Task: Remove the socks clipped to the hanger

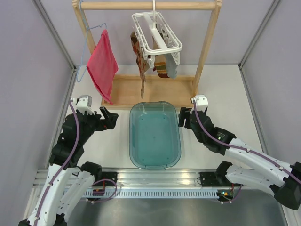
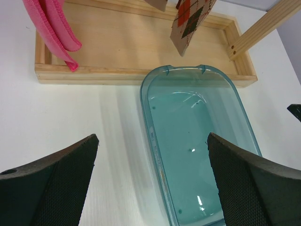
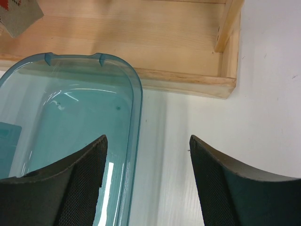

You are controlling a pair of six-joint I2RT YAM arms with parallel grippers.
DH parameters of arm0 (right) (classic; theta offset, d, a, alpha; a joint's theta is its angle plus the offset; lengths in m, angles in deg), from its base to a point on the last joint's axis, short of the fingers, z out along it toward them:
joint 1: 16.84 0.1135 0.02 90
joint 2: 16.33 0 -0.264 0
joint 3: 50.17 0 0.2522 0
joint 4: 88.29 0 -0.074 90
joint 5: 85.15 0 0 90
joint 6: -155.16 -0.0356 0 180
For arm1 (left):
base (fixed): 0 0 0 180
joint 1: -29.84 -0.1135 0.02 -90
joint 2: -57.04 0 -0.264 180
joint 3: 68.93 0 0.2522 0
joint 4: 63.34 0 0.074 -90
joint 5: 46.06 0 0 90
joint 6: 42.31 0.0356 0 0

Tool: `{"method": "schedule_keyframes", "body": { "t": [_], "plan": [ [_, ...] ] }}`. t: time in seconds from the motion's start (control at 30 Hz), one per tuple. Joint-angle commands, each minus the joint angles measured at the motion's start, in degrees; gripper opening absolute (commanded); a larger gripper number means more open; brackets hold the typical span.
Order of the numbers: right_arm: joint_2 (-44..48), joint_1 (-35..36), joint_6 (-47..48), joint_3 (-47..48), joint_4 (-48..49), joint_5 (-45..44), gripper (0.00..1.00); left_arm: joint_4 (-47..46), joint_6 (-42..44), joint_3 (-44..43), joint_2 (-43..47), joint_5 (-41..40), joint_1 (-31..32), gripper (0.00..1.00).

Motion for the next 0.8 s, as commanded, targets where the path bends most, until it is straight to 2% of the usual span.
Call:
{"method": "schedule_keyframes", "body": {
  "t": [0.0, 0.6, 0.77],
  "plan": [
    [1.13, 0.22, -0.11, -0.28, 1.72, -0.94, 0.75, -1.48, 1.63, 0.16, 0.22, 0.24, -0.25, 1.00],
    [1.22, 0.14, -2.40, 0.77, 1.63, -0.59, 0.77, -1.92, 2.16, -0.10, 1.98, -0.29, -0.25, 1.00],
    [0.61, 0.14, -2.66, 1.30, 1.63, -1.38, 0.78, -2.98, 1.19, -1.07, -2.06, 2.09, 0.27, 1.00]
  ]
}}
